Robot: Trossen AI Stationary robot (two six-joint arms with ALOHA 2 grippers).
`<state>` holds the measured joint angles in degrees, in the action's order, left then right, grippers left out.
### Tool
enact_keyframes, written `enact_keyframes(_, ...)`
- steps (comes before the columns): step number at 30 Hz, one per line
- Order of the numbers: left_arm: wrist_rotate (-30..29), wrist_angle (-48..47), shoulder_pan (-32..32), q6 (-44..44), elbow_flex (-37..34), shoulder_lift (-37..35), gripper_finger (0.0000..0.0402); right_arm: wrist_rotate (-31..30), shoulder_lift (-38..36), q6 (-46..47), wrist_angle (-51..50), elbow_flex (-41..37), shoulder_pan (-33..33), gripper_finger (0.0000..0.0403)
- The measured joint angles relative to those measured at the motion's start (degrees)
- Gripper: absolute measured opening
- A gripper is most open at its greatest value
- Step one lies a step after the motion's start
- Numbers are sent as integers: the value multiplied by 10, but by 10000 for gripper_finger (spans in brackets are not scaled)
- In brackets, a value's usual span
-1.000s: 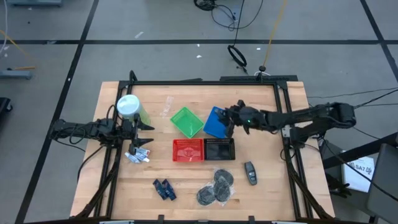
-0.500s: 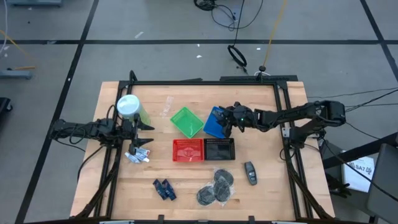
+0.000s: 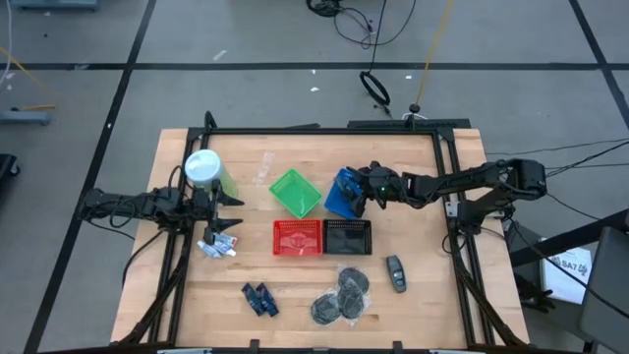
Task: Pick & Place Travel size toiletries
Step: Put the right deodorant into the blue bin, then put the deodorant into the blue bin
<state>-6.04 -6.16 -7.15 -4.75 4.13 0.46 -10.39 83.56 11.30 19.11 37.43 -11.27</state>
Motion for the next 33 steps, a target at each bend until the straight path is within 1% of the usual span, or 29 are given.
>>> enact_keyframes(6, 0, 0, 0, 0, 0, 0, 248, 0, 0, -2, 18, 0, 0, 282)
enact_keyframes(12, 0, 0, 0, 0, 0, 0, 248, 2, -17, -22, 46, 0, 1, 287)
enact_keyframes(15, 0, 0, 0, 0, 0, 0, 248, 34, -41, -40, 46, 0, 5, 285)
enact_keyframes(18, 0, 0, 0, 0, 0, 0, 248, 70, -80, -50, 35, 0, 24, 282)
enact_keyframes(22, 0, 0, 0, 0, 0, 0, 248, 72, -143, -52, -28, 0, 72, 278)
enact_keyframes(24, 0, 0, 0, 0, 0, 0, 248, 54, -173, -47, -62, 0, 106, 277)
enact_keyframes(28, 0, 0, 0, 0, 0, 0, 248, -36, -221, -12, -134, 4, 195, 278)
enact_keyframes(31, 0, 0, 0, 0, 0, 0, 248, -107, -240, 60, -223, 34, 260, 277)
enact_keyframes(33, 0, 0, 0, 0, 0, 0, 248, -136, -241, 122, -294, 68, 298, 274)
